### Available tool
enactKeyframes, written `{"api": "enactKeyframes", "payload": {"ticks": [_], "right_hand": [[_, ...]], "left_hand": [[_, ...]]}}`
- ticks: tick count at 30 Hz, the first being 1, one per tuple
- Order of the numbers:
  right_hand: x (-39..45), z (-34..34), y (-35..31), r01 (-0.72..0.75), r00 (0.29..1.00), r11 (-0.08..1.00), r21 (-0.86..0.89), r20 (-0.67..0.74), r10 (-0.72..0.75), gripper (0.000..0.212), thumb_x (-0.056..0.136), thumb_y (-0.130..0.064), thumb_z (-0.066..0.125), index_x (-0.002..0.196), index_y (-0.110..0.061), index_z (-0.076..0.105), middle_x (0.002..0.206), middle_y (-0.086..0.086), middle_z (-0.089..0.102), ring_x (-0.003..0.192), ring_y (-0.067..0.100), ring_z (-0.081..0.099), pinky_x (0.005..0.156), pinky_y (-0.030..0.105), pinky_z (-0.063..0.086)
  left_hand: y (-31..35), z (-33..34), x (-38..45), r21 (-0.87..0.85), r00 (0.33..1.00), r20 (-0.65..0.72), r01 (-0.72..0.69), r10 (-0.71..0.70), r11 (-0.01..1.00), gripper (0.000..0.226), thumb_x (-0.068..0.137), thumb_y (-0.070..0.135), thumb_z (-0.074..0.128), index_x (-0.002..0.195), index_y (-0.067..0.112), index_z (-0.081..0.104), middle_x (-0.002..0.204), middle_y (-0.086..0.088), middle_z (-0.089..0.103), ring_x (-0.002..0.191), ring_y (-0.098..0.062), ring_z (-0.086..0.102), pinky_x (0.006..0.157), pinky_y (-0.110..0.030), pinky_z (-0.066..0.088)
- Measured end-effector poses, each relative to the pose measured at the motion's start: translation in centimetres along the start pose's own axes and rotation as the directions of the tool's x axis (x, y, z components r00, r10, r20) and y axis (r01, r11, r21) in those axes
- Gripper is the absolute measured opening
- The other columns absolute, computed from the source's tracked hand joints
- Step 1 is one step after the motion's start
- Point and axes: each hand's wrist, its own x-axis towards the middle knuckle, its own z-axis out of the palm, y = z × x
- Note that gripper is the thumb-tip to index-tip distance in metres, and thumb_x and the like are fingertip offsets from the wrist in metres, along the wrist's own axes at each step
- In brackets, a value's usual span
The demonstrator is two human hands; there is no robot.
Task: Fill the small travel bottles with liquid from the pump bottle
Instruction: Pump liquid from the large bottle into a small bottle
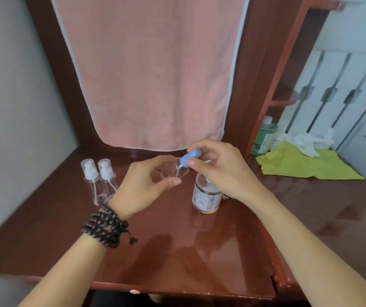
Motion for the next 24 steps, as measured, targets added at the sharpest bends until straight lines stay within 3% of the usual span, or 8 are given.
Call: {"api": "enactKeyframes", "payload": {"ticks": [3, 7, 11, 14, 17, 20, 22, 24], "right_hand": [[-0.6, -1.2, 0.6, 0.006, 0.998, 0.999, -0.049, -0.064, -0.009, 0.002, 0.094, -0.024, 0.072, 0.096, -0.024, 0.071, 0.086, -0.008, 0.077, 0.077, 0.004, 0.071, 0.068, 0.016, 0.049], [-1.0, -1.6, 1.3, 0.01, 0.997, 0.997, -0.081, -0.077, -0.016, 0.017, 0.097, -0.034, 0.069, 0.093, -0.019, 0.075, 0.069, 0.0, 0.073, 0.058, 0.009, 0.069, 0.058, 0.015, 0.049], [-1.4, -1.8, 2.3, 0.129, 0.988, 0.979, -0.159, -0.062, -0.14, 0.007, 0.095, -0.015, 0.07, 0.097, -0.017, 0.077, 0.073, -0.011, 0.069, 0.065, 0.002, 0.063, 0.063, 0.01, 0.041], [-1.5, -2.2, 2.8, 0.268, 0.963, 0.922, -0.28, 0.052, -0.264, 0.029, 0.088, 0.001, 0.069, 0.109, -0.019, 0.074, 0.1, -0.013, 0.067, 0.092, 0.0, 0.062, 0.08, 0.008, 0.04], [-1.6, -2.4, 2.5, 0.138, 0.984, 0.962, -0.236, 0.146, -0.105, 0.046, 0.094, -0.023, 0.071, 0.137, -0.029, 0.055, 0.11, -0.009, 0.064, 0.092, 0.003, 0.063, 0.082, 0.01, 0.044], [-1.5, -2.0, 2.6, 0.031, 0.998, 0.973, -0.228, 0.06, -0.018, 0.026, 0.099, -0.046, 0.061, 0.112, -0.024, 0.067, 0.083, -0.006, 0.072, 0.07, 0.0, 0.064, 0.068, 0.017, 0.044], [-1.5, -1.8, 2.6, 0.081, 0.994, 0.964, -0.254, 0.088, -0.061, 0.007, 0.099, -0.023, 0.063, 0.104, -0.021, 0.068, 0.088, -0.007, 0.07, 0.08, 0.0, 0.063, 0.071, 0.021, 0.044], [-1.4, -1.9, 2.3, 0.101, 0.977, 0.955, -0.277, 0.207, -0.044, 0.039, 0.093, -0.011, 0.065, 0.126, -0.03, 0.055, 0.114, -0.009, 0.062, 0.104, 0.002, 0.059, 0.085, 0.02, 0.047]], "left_hand": [[1.1, 1.0, 0.9, 0.078, 0.995, -0.055, -0.084, 0.089, 0.993, 0.043, 0.076, 0.029, 0.08, 0.117, 0.025, 0.067, 0.096, 0.015, 0.07, 0.091, 0.0, 0.065, 0.084, -0.021, 0.052], [2.2, 1.3, 1.3, 0.219, 0.971, -0.068, -0.21, 0.229, 0.953, 0.039, 0.074, 0.02, 0.082, 0.11, 0.018, 0.067, 0.093, 0.007, 0.07, 0.084, -0.006, 0.06, 0.078, -0.013, 0.045], [2.2, 1.3, 1.5, 0.18, 0.986, 0.039, -0.164, 0.16, 0.97, 0.023, 0.078, 0.024, 0.075, 0.1, 0.02, 0.067, 0.081, 0.001, 0.069, 0.079, -0.02, 0.063, 0.075, -0.034, 0.051], [1.7, 1.7, 1.2, 0.118, 0.991, 0.094, -0.101, 0.09, 0.988, 0.024, 0.08, 0.028, 0.069, 0.104, 0.024, 0.067, 0.087, -0.002, 0.072, 0.087, -0.026, 0.066, 0.08, -0.043, 0.054], [1.8, 2.0, 0.9, 0.143, 0.996, 0.038, -0.08, 0.076, 0.986, 0.032, 0.078, 0.019, 0.078, 0.108, 0.023, 0.069, 0.09, 0.008, 0.072, 0.085, -0.015, 0.066, 0.081, -0.037, 0.054], [2.0, 1.9, 0.8, 0.169, 0.996, 0.042, -0.084, 0.078, 0.982, 0.034, 0.077, 0.018, 0.08, 0.109, 0.022, 0.069, 0.09, 0.011, 0.071, 0.084, -0.009, 0.065, 0.08, -0.031, 0.053], [1.9, 1.8, 0.6, 0.169, 0.996, 0.039, -0.08, 0.074, 0.982, 0.035, 0.077, 0.017, 0.079, 0.111, 0.02, 0.069, 0.094, 0.011, 0.071, 0.088, -0.007, 0.065, 0.084, -0.029, 0.052], [1.7, 1.7, 0.5, 0.171, 0.997, 0.023, -0.074, 0.072, 0.982, 0.036, 0.078, 0.017, 0.079, 0.113, 0.017, 0.069, 0.097, 0.009, 0.071, 0.094, -0.007, 0.065, 0.088, -0.031, 0.052]]}}
